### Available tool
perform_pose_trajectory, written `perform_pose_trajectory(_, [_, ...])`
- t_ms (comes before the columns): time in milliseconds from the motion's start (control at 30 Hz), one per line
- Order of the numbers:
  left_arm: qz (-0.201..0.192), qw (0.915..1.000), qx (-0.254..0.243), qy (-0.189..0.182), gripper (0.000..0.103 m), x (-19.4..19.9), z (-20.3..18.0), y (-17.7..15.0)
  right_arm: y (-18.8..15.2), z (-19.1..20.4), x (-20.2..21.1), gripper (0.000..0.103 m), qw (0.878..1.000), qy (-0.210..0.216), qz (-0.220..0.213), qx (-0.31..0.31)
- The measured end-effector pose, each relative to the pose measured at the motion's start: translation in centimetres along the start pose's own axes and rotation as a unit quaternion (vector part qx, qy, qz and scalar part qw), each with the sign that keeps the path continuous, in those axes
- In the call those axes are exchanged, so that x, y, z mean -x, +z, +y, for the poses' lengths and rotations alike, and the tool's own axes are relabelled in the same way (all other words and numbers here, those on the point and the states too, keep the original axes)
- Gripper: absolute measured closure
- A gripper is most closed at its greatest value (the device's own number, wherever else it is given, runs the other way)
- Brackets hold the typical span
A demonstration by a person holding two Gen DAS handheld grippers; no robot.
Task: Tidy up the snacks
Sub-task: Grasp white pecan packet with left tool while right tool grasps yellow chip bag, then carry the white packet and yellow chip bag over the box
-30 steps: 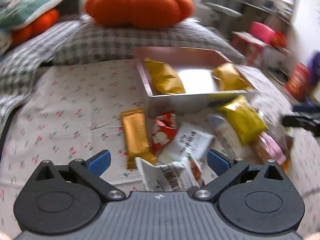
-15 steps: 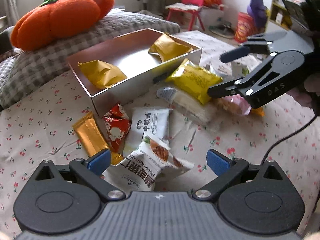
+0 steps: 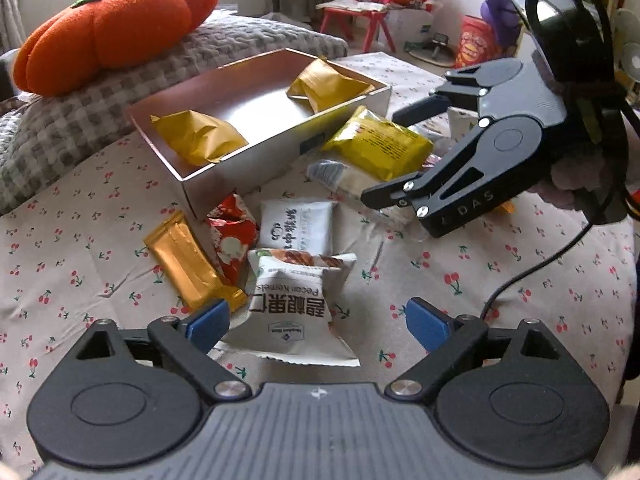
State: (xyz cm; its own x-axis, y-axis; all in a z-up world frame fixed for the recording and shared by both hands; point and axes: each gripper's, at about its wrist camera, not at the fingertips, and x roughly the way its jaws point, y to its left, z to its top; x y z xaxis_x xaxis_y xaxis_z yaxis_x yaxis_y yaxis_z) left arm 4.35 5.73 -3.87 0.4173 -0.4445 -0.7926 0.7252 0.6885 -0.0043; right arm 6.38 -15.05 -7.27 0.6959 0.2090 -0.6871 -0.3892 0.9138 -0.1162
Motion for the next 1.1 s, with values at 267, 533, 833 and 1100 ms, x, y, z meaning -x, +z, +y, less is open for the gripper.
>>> perform_pose_trajectory(267, [-0.007, 0.9989, 0.037, 0.028, 0.022, -0.9, 0.8, 0.6, 0.4, 0.0, -0.3, 0.013, 1.000, -0.005, -0.001, -0.003])
perform_pose_trajectory(533, [0.032, 0.9984, 0.035, 0.032, 0.043, -2.6, 0.3, 0.8, 0.3, -0.6, -0.3, 0.025, 1.000, -0.003, 0.002, -0.014])
perform_pose_trajectory(833, [0.035, 0.9967, 0.066, 0.032, 0.057, -3.0, 0.5, 1.0, 0.6, -1.3, 0.0, 0.053, 0.999, 0.014, 0.009, -0.039])
perform_pose_trajectory(1100, [0.030, 0.9913, 0.125, 0.029, 0.063, -2.2, 1.3, 0.6, 0.8, -1.8, 0.4, 0.054, 0.997, 0.038, 0.020, -0.062])
